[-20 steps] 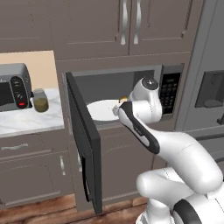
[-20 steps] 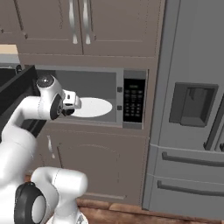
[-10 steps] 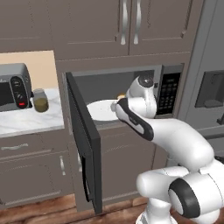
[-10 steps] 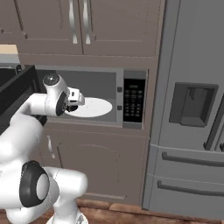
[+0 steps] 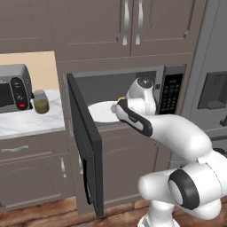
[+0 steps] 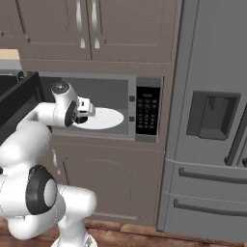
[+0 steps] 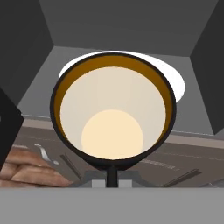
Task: Pick the mug from the counter and place it inside the microwave. Then close the microwave.
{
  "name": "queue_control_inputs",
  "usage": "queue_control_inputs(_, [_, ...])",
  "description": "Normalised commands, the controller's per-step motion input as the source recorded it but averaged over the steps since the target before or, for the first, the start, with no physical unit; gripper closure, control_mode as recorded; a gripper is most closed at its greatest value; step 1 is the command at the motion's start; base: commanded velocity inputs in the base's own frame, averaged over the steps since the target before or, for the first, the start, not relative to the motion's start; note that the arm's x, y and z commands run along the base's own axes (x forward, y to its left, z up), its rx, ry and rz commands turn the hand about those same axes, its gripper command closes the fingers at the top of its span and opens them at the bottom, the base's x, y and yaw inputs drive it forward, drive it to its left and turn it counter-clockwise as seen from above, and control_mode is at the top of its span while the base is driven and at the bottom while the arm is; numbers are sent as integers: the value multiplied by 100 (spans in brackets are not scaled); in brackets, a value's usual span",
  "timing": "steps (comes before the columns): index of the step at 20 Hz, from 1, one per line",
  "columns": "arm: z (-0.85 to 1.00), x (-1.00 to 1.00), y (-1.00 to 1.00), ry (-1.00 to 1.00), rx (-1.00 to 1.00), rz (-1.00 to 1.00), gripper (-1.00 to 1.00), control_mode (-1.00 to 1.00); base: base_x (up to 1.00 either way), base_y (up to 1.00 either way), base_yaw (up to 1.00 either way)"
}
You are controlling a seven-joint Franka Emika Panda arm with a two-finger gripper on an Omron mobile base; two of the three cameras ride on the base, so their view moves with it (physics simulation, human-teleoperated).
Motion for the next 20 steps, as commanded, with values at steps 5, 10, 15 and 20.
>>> queue_control_inputs(5, [-23,15,0,0,0,0,100,-100,0,0,0])
queue_control_inputs(10, [-21,20,0,0,0,0,100,-100,0,0,0])
queue_control_inputs(15, [-15,23,0,1,0,0,100,-100,0,0,0])
queue_control_inputs(20, [0,35,0,3,0,0,100,-100,0,0,0])
